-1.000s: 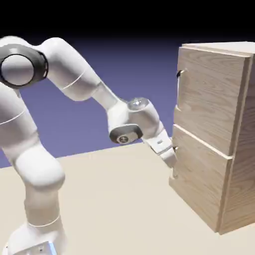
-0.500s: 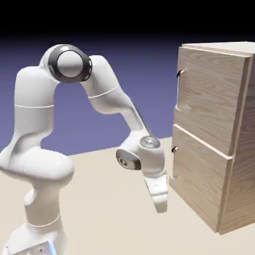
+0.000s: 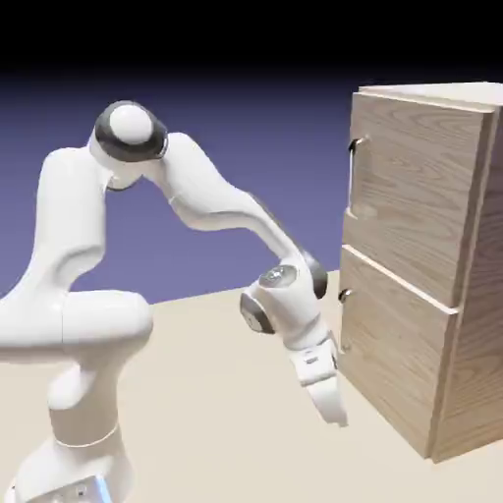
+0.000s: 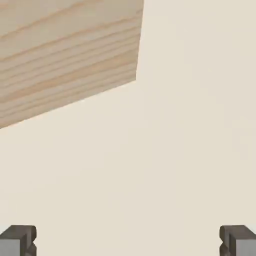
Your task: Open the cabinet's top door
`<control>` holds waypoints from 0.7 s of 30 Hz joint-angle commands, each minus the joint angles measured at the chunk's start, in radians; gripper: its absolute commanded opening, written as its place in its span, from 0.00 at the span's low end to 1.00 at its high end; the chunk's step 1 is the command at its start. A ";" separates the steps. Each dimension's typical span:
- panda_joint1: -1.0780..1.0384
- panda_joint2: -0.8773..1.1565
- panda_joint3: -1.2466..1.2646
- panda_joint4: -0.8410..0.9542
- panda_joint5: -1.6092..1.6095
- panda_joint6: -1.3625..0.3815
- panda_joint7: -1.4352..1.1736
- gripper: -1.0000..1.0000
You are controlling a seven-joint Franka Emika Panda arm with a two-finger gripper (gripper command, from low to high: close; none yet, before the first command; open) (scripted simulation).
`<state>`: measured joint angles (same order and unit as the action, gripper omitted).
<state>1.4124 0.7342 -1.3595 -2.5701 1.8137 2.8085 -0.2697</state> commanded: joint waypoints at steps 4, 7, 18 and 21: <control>0.134 0.125 -0.130 0.023 0.174 -0.022 -0.097 0.50; 0.235 0.219 -0.228 0.040 0.305 -0.038 -0.170 0.50; 0.605 0.563 -0.587 0.104 0.783 -0.099 -0.436 0.50; 0.580 0.570 -0.586 0.137 0.810 -0.107 -0.447 0.50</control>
<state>1.9929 1.3046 -1.9455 -2.4332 2.6236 2.7017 -0.7166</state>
